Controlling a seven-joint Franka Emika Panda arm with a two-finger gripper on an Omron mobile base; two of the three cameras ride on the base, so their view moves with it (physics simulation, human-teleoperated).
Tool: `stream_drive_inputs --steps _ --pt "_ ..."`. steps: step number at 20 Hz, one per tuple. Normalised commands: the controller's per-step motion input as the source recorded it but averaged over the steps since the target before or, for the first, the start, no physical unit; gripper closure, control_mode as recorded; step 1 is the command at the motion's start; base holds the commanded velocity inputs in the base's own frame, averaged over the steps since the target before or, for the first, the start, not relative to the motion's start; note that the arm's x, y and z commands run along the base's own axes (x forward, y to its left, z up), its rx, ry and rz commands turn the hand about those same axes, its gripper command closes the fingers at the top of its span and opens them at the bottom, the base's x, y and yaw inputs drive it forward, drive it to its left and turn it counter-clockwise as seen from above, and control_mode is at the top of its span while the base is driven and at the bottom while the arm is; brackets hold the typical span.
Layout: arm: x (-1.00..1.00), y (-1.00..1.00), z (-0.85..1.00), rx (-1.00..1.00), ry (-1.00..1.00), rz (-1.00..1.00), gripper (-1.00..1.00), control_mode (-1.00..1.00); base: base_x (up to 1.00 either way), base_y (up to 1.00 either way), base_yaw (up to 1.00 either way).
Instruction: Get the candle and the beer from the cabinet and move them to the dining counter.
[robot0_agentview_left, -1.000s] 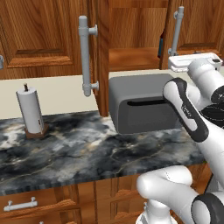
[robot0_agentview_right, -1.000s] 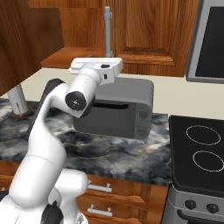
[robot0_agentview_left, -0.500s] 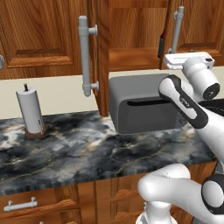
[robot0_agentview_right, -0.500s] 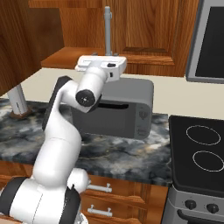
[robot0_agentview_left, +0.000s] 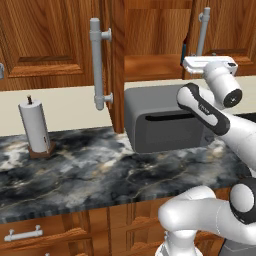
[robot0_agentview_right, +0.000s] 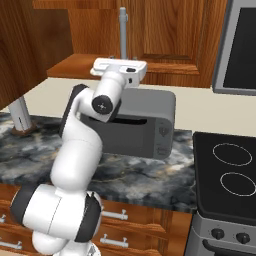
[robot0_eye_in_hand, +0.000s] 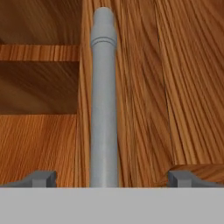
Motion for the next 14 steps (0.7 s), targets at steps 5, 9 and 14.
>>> stream_drive_inputs --steps 5,9,14 --pt "0.23 0.00 0.07 0.05 0.01 0.00 -1.00 -1.00 0.00 0.00 0.00" --pt "0.26 0.00 0.05 0.06 0.06 0.00 -1.00 -1.00 0.00 0.00 0.00" --pt "0.19 0.00 0.01 0.03 0.03 0.00 -1.00 -1.00 0.00 0.00 0.00"
